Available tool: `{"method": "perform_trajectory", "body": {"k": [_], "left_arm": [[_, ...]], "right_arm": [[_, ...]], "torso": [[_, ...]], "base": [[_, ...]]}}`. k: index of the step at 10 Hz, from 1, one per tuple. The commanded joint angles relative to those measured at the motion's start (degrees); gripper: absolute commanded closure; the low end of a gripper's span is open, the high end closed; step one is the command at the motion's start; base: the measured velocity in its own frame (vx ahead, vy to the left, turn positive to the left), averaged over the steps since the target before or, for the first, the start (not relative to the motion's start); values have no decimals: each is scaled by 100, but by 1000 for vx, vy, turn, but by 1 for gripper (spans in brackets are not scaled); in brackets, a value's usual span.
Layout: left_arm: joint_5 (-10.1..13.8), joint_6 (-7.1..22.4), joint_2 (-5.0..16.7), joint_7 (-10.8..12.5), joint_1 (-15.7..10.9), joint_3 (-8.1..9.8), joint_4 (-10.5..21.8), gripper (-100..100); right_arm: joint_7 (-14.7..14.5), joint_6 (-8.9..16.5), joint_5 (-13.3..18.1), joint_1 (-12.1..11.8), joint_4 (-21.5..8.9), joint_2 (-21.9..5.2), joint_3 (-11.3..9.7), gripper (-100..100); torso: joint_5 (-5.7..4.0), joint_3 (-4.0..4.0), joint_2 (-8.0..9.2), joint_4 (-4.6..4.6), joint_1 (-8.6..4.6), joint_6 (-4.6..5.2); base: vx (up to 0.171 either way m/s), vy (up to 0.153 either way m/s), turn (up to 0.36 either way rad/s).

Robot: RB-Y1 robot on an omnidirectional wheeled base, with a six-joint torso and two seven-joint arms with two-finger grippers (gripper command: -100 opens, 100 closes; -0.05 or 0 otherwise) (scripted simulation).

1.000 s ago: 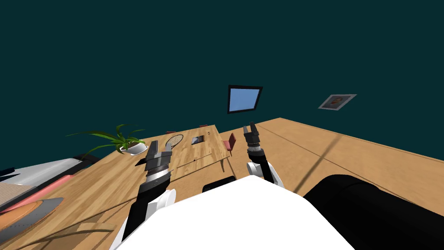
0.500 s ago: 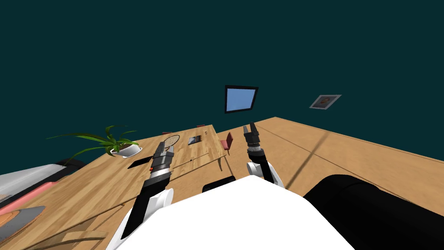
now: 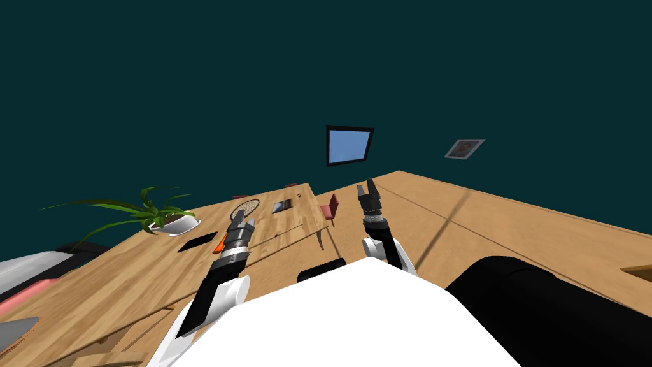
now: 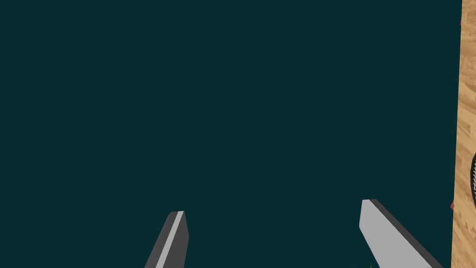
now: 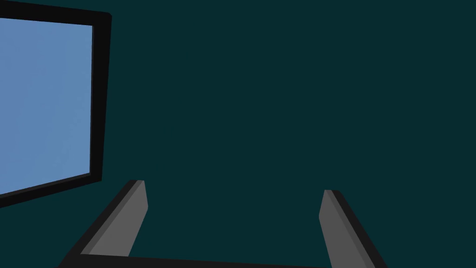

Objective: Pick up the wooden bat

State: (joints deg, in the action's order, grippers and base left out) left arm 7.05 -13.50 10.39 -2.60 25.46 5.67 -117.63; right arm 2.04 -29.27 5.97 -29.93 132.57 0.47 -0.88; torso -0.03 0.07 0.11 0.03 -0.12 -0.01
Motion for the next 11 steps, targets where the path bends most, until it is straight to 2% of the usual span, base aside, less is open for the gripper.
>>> {"method": "perform_trajectory", "body": {"k": [1,2,3,4,5,6,7,8,9,10,11], "left_arm": [[28,286,80,26,-133,108,248,-100],[28,372,80,26,-133,108,248,-100],[72,538,182,72,-245,234,455,-100],[72,691,182,72,-245,234,455,-100],[119,893,284,120,-361,365,671,-100],[119,1025,284,120,-361,365,671,-100],[167,1185,385,168,-481,502,897,-100],[167,1371,385,168,-481,502,897,-100],[217,1551,485,217,-603,643,1099,-100],[217,1718,485,217,-603,643,1131,-100],[217,1736,485,217,-603,643,1131,-100]], "right_arm": [[0,0,0,0,0,0,0,0],[0,0,0,1,0,0,0,0],[0,0,0,0,0,0,0,0],[0,0,0,1,0,0,0,0],[0,0,0,0,0,0,0,0],[0,0,0,0,0,0,0,0],[0,0,0,0,0,0,0,0],[0,0,0,0,0,0,0,0],[0,0,0,0,0,0,0,0],[0,0,0,1,0,0,0,0],[0,0,0,0,0,0,0,0]], "torso": [[0,0,0,0,0,0],[0,0,1,0,-3,2],[-1,1,1,0,-2,-1],[0,3,5,1,-3,2],[0,2,4,1,1,-1],[0,2,4,0,-1,1],[0,2,3,1,0,-1],[0,2,4,1,-2,1],[0,1,2,1,1,0],[0,1,2,1,-1,2],[1,1,2,0,3,-2]], "base": [[-37,-48,-105],[-33,-43,-55],[-47,-46,-134],[-38,-34,-65],[-37,-47,-105],[-33,-39,-67],[-39,-46,-121],[-32,-36,-82],[-39,-46,-173],[-29,-33,-70],[-8,-10,23]]}}
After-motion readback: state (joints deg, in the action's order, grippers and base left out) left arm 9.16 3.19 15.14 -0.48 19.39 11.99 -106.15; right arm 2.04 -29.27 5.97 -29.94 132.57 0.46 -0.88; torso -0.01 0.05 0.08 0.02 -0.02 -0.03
